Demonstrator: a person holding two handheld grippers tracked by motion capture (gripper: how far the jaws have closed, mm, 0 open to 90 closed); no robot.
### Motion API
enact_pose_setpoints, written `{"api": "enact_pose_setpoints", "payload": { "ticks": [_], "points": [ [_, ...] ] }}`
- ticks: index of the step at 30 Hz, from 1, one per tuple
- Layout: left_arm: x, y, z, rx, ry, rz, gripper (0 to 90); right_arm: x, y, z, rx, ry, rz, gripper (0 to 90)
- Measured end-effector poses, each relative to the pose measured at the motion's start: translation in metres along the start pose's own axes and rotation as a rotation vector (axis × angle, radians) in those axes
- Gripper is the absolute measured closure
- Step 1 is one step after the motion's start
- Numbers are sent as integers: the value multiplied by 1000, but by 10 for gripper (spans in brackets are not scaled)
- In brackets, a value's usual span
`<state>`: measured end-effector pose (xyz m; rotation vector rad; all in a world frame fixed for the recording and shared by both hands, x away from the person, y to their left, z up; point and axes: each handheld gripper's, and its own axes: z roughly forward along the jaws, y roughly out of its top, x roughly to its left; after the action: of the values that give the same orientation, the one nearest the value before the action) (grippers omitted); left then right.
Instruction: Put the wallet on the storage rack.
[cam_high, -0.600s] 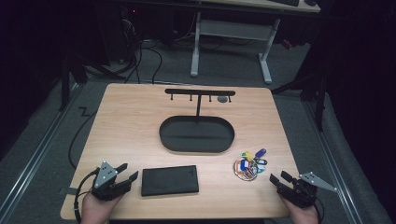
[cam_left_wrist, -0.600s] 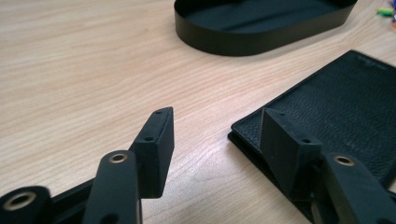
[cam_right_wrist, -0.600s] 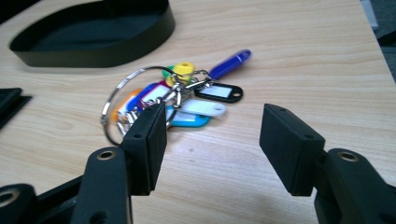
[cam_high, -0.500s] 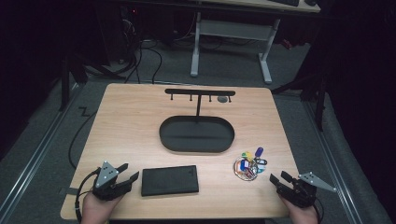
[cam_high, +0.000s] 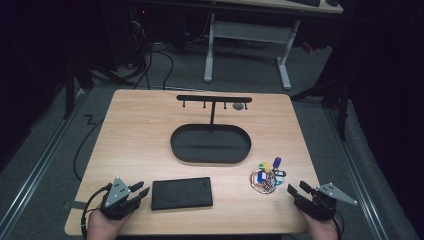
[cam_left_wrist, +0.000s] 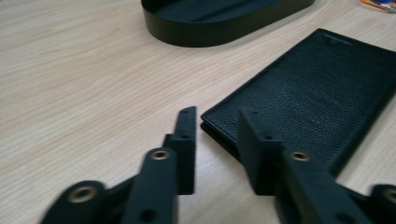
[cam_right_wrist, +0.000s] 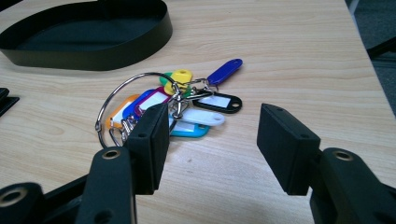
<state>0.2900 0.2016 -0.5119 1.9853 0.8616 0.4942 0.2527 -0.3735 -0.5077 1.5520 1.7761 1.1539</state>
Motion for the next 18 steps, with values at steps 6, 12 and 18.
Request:
{"api": "enact_pose_setpoints", "payload": {
  "ticks": [6,12,18],
  "points": [
    [-41,11,10,56,-94,119,900,1,0,4,7,14,-1,449],
    [-80,21,24,77,-188,199,900,4,2,6,14,23,-12,456],
    [-113,24,44,134,-231,246,900,5,1,6,22,28,-17,457]
  ]
}}
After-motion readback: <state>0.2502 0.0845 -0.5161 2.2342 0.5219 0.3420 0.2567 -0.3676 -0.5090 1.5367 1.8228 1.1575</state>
